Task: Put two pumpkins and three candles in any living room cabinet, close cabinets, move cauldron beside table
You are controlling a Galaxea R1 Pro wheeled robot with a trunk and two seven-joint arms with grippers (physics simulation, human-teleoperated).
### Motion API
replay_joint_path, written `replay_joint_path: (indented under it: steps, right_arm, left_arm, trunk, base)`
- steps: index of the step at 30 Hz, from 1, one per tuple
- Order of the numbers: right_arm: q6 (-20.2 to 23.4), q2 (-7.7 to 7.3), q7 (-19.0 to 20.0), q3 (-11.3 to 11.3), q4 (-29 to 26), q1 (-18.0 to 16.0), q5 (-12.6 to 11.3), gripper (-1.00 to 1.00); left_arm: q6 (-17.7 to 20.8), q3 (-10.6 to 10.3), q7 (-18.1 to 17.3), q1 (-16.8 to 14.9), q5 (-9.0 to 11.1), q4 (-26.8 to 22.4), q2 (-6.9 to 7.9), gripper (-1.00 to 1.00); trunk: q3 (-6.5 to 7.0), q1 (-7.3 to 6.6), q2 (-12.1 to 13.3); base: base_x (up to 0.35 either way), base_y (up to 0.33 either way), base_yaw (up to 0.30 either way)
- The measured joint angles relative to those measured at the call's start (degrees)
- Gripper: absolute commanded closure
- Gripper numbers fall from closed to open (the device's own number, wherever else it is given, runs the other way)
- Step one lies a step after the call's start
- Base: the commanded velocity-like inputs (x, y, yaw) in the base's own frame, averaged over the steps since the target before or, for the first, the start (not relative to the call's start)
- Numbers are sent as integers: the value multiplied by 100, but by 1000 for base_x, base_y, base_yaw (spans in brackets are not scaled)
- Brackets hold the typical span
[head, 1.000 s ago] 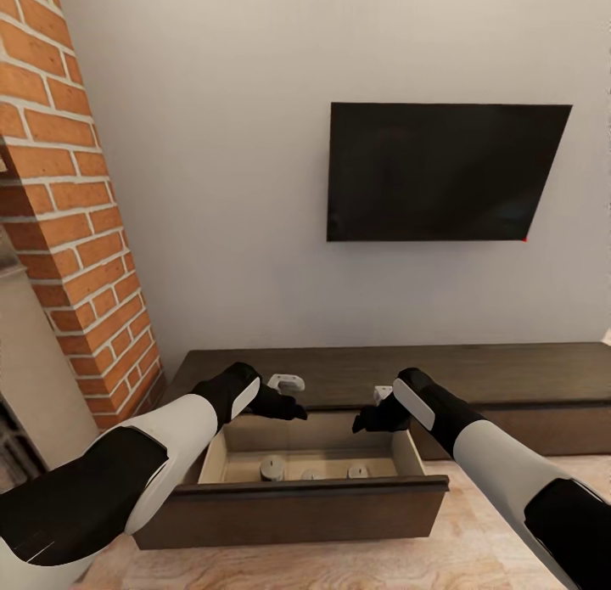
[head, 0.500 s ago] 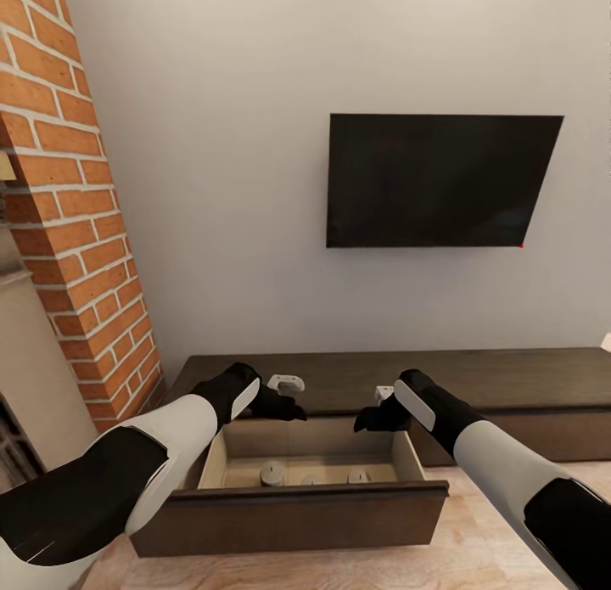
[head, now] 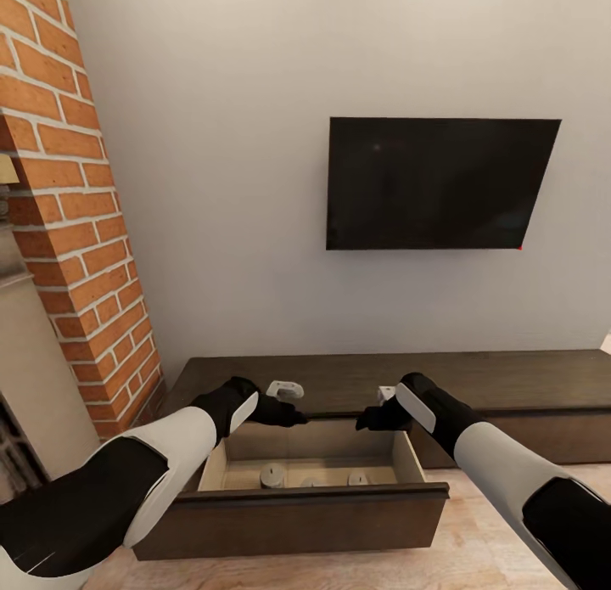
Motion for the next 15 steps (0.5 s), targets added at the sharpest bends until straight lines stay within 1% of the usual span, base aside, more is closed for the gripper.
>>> replay_joint_path:
  steps: [1,3,9,12,13,15]
  right_arm:
    - [-154,44,4,2,168,0,-1,-100]
    - [-288,103,7,3,319,-1,-3,-100]
    - [-378,150,7,3,419,-1,-3,-100]
    - [-384,153,3,2,426,-1,-3,-100]
    - [-416,154,1,0,427,-1,-3,-100]
    - [-492,154,1,-1,428,-1,-3,-100]
  left_arm:
    - [-89,4,10,41,-2,10,0,-100]
    - [-146,15,15,70,-9,16,0,-100]
    - [-198,25,20,153,-1,14,0,-100]
    - [-202,69,15,183,-10,7,0,-100]
    - [-202,115,11,192,89,8,0,-100]
    - [-201,117,11,192,197,9,0,-100]
  trunk:
    - [0,0,0]
    - [0,0,0]
    - [0,0,0]
    - [0,0,0]
    - [0,0,0]
    - [0,0,0]
  base:
    - [0,0,0]
    - [0,0,0]
    - [0,0,0]
    - [0,0,0]
    - [0,0,0]
    - [0,0,0]
